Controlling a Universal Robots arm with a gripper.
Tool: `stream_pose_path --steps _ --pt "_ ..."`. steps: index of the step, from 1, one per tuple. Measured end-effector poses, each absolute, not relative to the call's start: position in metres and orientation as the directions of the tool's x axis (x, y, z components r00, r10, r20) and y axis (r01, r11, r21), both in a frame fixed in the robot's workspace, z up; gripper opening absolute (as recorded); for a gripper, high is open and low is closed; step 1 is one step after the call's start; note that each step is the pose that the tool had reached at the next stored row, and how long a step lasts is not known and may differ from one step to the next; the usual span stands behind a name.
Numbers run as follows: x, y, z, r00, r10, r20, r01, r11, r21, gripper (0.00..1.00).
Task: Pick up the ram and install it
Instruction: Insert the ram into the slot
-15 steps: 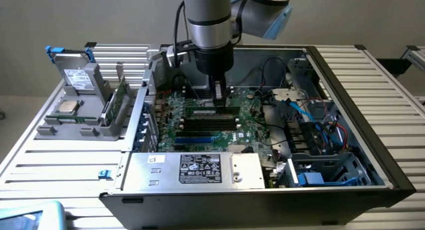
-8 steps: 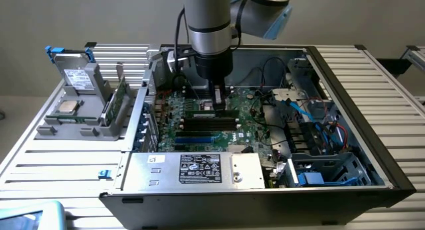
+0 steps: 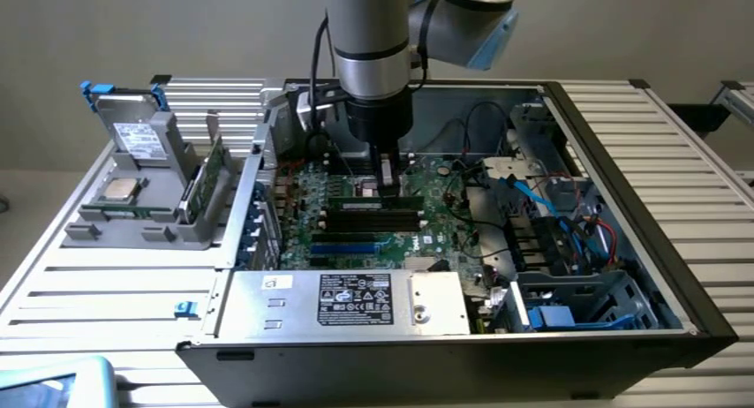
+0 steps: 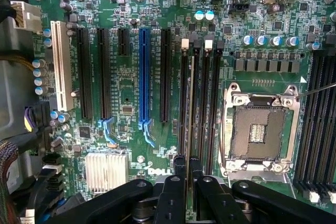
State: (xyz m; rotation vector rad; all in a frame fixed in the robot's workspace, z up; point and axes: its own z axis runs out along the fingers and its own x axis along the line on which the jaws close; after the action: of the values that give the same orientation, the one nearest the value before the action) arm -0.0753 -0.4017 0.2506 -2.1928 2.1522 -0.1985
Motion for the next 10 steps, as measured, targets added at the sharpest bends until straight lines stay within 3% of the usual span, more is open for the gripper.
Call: stream_pose_path --steps 10 --pt "-0.0755 -0.4017 0.2469 0.015 -0.998 0.058 -0.991 -0.023 -0.134 0.15"
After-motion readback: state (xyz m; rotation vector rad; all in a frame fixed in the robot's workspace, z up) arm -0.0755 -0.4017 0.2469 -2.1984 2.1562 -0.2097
